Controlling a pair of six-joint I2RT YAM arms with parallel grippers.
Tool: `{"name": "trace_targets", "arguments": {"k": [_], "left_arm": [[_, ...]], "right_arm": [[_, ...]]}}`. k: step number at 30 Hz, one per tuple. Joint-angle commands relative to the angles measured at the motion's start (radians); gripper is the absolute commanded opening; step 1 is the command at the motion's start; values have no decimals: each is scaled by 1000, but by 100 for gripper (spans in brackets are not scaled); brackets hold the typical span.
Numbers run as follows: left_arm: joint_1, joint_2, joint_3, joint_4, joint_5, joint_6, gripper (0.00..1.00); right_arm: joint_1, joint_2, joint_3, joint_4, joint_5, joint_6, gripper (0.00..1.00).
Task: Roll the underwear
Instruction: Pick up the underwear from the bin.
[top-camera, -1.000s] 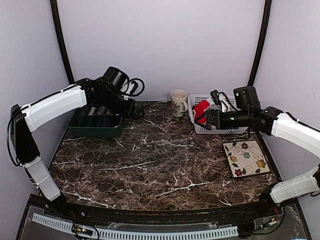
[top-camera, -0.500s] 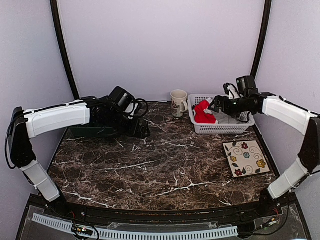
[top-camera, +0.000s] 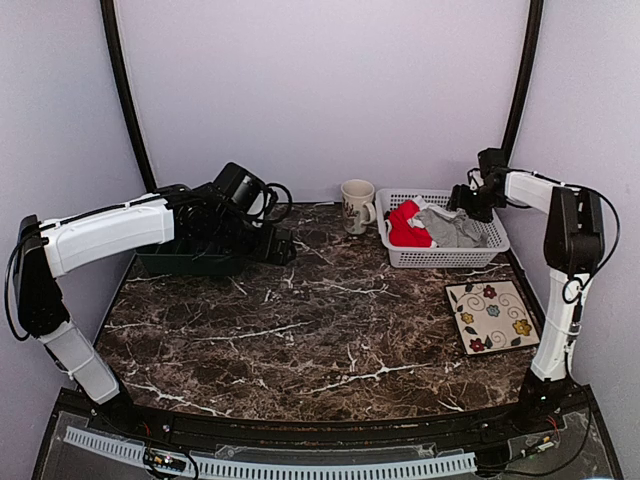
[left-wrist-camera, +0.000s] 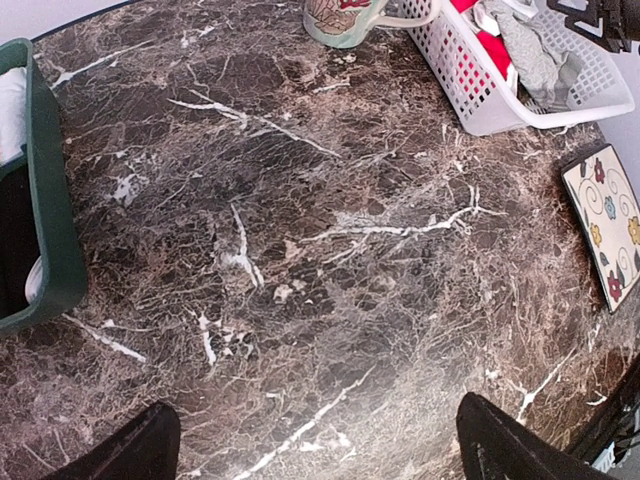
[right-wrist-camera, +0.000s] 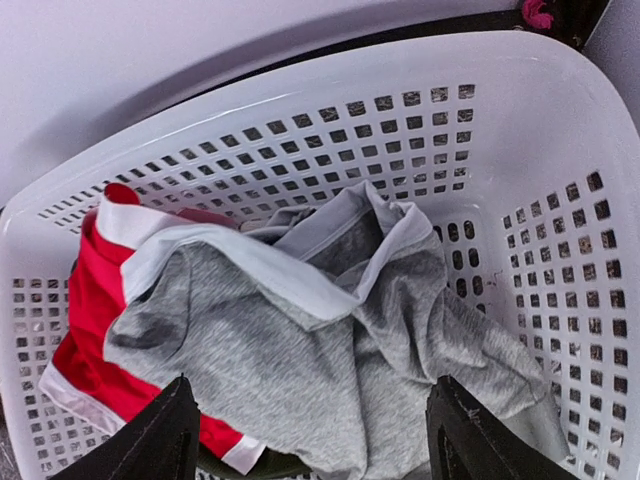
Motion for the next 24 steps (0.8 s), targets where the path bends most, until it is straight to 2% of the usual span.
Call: {"name": "trace_targets", "arguments": {"k": [1,7,9,11,13,15,17,24], "left_arm": [[3,-32,32,-46,-41,7,99],[15,-19,44,-61,-42,13,99],[19,-11,54,-71,-45,13,99],[24,-11,65,-78,-48,12,99],[31,-10,70,-78,-48,14,99],[42,-9,75,-75,-38,13,99],[59,-8,77,-69,-26,14,99],[105,-14,79,-31,1,42,99]], "right_arm": [[-22,86,111,-24,30,-28,76],[-33,236,278,-42,-2,-31,77],[-35,289,335,-48,0,-23,73],[-35,316,375,-40,-7,-15,62],[-38,329,407,-41,-15,-7,45],[-38,319,414,-28,-27,-4,25],[-38,301,407,-14,-40,-4,1],[-38,163,359,17,-97,-4,0]]}}
